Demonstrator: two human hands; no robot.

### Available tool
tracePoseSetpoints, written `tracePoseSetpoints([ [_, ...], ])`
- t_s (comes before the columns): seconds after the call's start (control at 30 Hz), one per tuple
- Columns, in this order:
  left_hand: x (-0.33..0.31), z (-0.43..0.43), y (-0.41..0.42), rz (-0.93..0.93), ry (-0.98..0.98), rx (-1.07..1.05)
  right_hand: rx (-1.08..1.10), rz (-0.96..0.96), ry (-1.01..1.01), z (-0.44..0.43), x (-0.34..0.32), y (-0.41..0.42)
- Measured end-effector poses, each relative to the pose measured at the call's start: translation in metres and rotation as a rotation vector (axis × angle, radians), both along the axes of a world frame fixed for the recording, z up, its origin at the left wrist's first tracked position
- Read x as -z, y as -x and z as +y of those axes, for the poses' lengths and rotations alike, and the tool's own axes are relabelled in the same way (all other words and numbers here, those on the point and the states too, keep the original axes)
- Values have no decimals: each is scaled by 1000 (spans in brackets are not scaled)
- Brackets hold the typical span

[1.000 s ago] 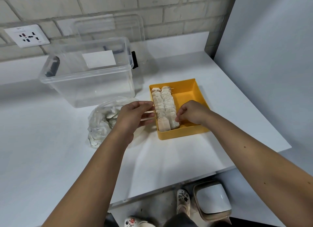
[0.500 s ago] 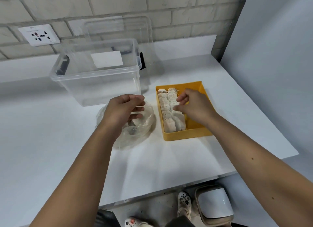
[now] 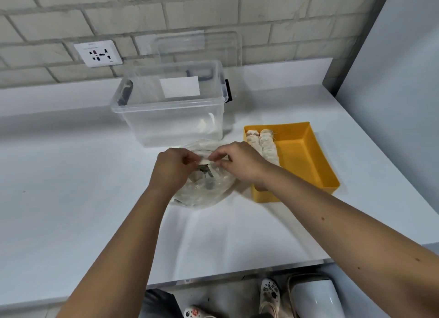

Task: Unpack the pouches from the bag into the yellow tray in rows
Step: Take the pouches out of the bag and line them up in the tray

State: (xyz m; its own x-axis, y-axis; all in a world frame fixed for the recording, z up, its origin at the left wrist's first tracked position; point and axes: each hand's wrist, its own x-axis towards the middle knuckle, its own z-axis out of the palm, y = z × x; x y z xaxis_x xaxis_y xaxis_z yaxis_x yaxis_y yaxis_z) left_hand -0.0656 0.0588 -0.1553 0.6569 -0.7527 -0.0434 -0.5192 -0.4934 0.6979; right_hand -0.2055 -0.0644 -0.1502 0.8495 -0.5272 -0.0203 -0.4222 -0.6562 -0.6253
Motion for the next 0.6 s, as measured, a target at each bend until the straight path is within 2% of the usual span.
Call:
tracePoseSetpoints([
  [0.1, 9, -9, 3, -294, -141, 84, 70, -53, -42, -5, 3, 5],
  [0.23, 15, -25, 7, -441, -336, 137, 79, -68, -57, -8, 8, 10],
  [0.37, 25, -33, 6, -456, -393, 101, 78, -63, -73, -8, 9, 12],
  [0.53, 27, -32, 2, -483, -318, 49, 84, -79, -106, -10, 8, 12],
  [0.6, 22, -27, 2, -431, -295, 54, 91, -95, -113, -11, 8, 13],
])
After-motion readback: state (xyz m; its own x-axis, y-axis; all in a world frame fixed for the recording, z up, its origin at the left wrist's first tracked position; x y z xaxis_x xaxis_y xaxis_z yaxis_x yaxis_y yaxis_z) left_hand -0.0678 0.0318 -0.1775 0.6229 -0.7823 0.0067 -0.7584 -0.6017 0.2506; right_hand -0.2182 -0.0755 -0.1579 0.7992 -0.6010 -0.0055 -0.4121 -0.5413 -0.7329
